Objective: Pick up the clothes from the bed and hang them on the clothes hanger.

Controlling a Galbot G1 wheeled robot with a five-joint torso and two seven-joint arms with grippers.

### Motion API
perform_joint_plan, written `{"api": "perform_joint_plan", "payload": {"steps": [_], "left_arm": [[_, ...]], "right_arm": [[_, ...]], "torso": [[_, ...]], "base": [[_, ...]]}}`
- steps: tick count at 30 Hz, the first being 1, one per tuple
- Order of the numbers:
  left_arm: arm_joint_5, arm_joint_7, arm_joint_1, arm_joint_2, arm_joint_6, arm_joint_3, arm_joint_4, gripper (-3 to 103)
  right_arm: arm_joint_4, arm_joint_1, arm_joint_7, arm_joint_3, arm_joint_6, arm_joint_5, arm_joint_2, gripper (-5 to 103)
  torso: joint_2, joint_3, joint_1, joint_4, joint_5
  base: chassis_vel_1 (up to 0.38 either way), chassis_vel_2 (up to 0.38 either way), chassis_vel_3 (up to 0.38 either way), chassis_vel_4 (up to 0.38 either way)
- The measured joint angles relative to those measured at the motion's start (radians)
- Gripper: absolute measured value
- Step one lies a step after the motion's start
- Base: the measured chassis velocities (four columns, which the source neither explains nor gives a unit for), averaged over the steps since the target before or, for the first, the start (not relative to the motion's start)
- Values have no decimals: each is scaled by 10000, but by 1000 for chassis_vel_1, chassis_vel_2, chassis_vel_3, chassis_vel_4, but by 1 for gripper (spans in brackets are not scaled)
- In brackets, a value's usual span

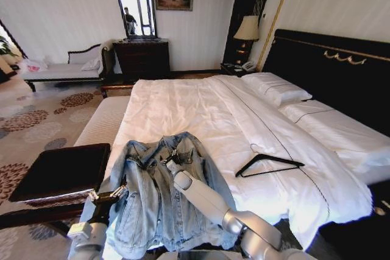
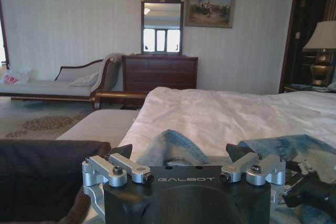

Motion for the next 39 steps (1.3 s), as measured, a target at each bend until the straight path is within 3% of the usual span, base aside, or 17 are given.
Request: {"api": "perform_joint_plan", "payload": {"steps": [13, 39], "left_arm": [[598, -52, 287, -481, -45, 438, -455, 100], [552, 17, 559, -776, -202, 189, -685, 100]], "right_arm": [[-335, -10, 306, -304, -229, 517, 170, 96], [-77, -198, 458, -484, -323, 726, 138, 96]], "torso": [[1, -1, 0, 1, 0], [1, -1, -1, 1, 0]], "base": [[0, 0, 0, 0], [0, 0, 0, 0]]}}
